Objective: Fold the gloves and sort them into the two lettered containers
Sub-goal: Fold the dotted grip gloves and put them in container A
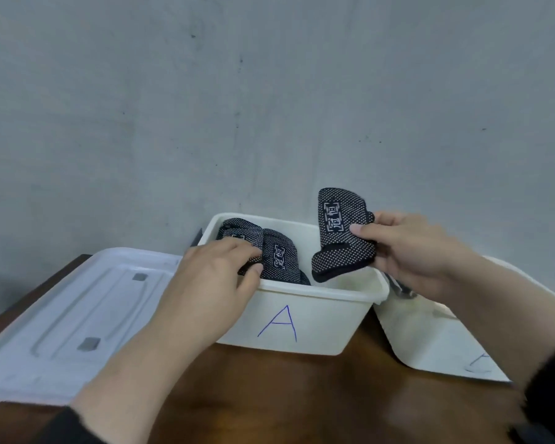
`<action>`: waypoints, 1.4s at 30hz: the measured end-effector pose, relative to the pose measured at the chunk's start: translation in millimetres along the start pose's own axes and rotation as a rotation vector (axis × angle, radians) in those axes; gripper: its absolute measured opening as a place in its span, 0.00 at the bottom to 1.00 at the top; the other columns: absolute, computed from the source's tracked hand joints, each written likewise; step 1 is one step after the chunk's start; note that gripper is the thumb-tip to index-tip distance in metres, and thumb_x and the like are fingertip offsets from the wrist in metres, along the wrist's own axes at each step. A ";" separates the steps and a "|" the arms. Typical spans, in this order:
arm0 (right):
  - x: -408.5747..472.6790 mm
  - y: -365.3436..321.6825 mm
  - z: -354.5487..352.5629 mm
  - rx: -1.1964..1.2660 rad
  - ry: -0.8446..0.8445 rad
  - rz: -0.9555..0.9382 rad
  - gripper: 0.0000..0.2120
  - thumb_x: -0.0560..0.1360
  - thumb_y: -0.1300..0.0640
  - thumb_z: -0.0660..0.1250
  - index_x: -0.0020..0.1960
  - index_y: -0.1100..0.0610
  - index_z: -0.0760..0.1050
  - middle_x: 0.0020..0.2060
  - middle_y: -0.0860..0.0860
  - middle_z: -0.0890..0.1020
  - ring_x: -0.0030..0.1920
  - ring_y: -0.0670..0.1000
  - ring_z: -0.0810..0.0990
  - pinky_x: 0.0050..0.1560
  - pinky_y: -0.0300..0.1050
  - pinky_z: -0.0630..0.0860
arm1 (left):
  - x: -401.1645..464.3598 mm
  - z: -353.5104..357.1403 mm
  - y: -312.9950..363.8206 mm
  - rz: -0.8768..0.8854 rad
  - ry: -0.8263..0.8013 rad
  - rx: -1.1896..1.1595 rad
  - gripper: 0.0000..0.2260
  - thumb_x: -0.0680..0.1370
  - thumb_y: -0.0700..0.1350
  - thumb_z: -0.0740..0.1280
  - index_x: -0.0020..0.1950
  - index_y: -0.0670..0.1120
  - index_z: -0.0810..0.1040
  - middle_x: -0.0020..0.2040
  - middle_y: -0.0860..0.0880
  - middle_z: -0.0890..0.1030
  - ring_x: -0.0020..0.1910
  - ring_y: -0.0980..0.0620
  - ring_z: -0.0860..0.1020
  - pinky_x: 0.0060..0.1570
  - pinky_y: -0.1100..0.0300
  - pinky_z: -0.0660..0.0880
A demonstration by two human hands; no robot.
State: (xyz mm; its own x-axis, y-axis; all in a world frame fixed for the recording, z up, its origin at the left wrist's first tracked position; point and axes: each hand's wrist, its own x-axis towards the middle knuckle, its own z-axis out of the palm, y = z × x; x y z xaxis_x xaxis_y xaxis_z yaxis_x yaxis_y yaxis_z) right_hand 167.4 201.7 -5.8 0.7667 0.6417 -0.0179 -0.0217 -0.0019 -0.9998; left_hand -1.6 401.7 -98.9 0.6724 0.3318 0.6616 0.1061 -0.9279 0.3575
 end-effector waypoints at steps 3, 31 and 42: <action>28.9 7.1 23.1 -0.010 -0.027 0.066 0.05 0.79 0.67 0.67 0.54 0.66 0.78 0.52 0.62 0.85 0.51 0.56 0.86 0.52 0.49 0.84 | 0.0 -0.4 -0.6 -0.030 0.011 0.014 0.20 0.77 0.56 0.56 0.55 0.50 0.84 0.52 0.55 0.84 0.52 0.50 0.81 0.57 0.51 0.75; 65.7 45.7 89.3 -1.394 -0.348 -0.198 0.29 0.78 0.41 0.69 0.76 0.45 0.67 0.63 0.48 0.81 0.61 0.51 0.77 0.59 0.43 0.73 | 1.1 -0.5 -2.1 -0.090 -0.121 0.186 0.30 0.74 0.61 0.39 0.46 0.54 0.80 0.46 0.59 0.79 0.53 0.58 0.74 0.69 0.59 0.53; 58.3 18.1 76.1 -1.294 -0.219 -0.273 0.22 0.83 0.43 0.60 0.75 0.48 0.70 0.73 0.48 0.73 0.73 0.50 0.70 0.71 0.42 0.64 | 1.3 0.4 1.2 -0.089 -0.056 0.127 0.24 0.77 0.60 0.45 0.46 0.54 0.81 0.45 0.58 0.80 0.51 0.56 0.76 0.67 0.56 0.59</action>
State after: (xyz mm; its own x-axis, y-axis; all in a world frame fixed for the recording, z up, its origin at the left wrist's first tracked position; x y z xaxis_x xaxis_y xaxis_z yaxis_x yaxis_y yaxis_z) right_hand 163.0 297.5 -24.0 0.5284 0.8466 0.0637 0.8268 -0.4960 -0.2654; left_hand -0.3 401.0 -97.9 0.6957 0.4073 0.5917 0.2565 -0.9103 0.3250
